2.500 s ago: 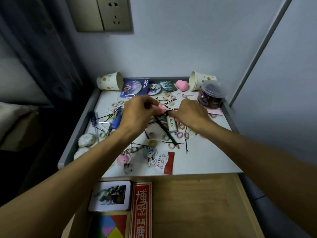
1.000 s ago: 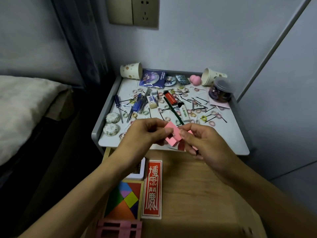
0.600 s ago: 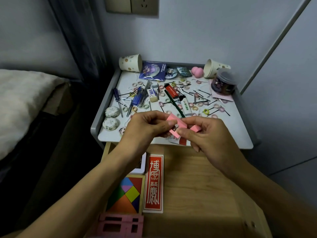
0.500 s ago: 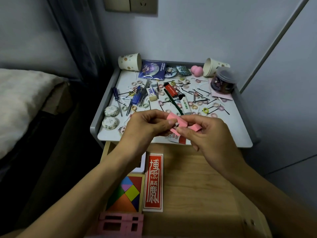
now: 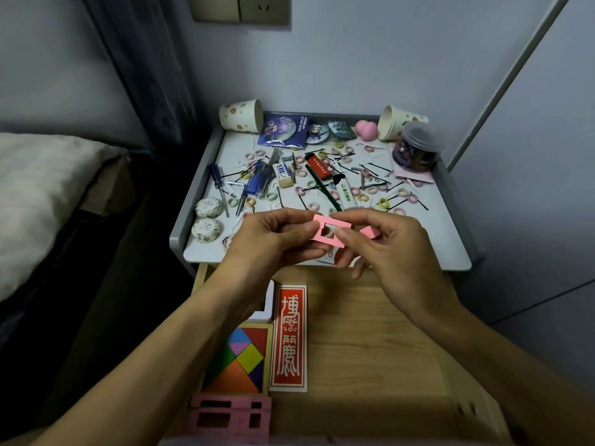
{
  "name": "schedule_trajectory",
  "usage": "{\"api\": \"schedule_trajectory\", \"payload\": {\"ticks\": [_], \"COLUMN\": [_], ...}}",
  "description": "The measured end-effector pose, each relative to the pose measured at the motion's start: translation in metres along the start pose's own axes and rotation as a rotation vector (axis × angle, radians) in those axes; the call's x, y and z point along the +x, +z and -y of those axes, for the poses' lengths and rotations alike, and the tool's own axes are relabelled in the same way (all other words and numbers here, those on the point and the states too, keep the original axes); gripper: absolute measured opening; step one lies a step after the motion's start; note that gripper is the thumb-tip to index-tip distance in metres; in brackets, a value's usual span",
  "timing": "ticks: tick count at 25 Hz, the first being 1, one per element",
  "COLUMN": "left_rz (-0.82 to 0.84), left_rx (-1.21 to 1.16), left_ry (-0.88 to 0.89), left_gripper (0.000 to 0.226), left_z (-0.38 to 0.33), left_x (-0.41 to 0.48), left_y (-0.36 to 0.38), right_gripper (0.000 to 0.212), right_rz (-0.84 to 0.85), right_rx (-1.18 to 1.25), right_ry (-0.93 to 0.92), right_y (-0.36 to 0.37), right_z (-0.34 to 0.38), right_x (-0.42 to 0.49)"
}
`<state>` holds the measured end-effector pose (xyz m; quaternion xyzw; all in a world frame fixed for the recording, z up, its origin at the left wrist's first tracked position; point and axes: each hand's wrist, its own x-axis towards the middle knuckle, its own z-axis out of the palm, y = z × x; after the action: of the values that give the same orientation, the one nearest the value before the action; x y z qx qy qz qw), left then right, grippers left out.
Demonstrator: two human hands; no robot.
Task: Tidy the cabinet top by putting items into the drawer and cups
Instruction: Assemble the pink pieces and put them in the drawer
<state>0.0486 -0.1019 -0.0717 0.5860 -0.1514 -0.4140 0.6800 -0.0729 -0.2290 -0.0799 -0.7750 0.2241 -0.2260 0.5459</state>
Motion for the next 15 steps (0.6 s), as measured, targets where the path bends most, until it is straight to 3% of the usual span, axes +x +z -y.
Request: {"api": "schedule_trajectory", "payload": {"ticks": [15], "left_rz": [-0.028], "left_rx": [0.081], "left_ry": [0.064], "left_gripper": [0.027], "left_z": [-0.0010], "left_x": [-0.0023], "left_y": [0.0032], "right_gripper": [0.028], "right_rz": [0.044], "right_rx": [0.096], "right_ry": [0.016], "right_y": [-0.0030], "right_z": [-0.0066], "right_x": [0.0031]}}
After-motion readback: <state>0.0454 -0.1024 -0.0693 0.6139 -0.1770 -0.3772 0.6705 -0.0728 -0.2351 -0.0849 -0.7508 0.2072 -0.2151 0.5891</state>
